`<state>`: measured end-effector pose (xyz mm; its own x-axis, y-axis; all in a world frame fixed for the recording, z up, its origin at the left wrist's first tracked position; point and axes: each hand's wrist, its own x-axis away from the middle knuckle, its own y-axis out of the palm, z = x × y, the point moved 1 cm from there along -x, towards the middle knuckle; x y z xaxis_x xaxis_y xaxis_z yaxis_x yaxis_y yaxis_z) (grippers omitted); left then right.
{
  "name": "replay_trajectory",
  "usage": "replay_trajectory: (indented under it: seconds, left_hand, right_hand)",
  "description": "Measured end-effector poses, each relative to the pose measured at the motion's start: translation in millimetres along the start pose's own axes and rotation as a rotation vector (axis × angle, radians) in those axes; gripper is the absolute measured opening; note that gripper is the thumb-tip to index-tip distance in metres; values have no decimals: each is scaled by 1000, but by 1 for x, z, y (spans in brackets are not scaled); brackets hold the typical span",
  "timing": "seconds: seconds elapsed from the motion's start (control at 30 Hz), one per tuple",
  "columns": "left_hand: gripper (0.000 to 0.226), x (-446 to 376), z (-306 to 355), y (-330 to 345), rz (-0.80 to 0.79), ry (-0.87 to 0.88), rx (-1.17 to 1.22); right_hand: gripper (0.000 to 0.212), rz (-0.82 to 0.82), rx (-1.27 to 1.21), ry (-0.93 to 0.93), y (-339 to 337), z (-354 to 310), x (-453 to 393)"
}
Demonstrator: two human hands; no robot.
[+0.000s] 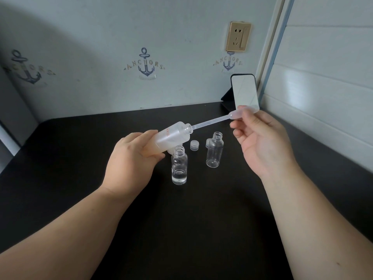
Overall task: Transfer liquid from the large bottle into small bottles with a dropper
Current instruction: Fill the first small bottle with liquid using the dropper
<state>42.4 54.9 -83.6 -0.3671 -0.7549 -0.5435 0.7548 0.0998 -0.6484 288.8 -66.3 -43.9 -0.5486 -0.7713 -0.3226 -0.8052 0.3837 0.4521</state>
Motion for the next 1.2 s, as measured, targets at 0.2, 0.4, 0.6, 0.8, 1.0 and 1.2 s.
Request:
replay_trajectory:
  seconds: [0.2, 0.4, 0.6, 0.8, 1.0, 1.2]
  left_hand:
    - [48, -2, -3, -1, 10, -58, 10]
    - [37, -3, -5, -3, 35, -116, 50]
    - [36, -4, -9, -1, 60, -245, 191]
    - [47, -6, -14, 1, 86, -346, 247]
    - [52, -8, -15, 0, 65, -365, 257]
    - [64, -4, -7, -3, 52, -346, 314]
  right_hand:
    - [14, 111, -227, 29, -11, -2, -5]
    - [17, 250, -385, 53, -16, -5, -6]
    - [12, 287, -413, 58, -18, -7, -6]
    - [14, 261, -360, 40, -18, -7, -7]
    - [16, 221, -326, 47, -16, -6, -7]
    - [19, 196, -272, 46, -14, -7, -6]
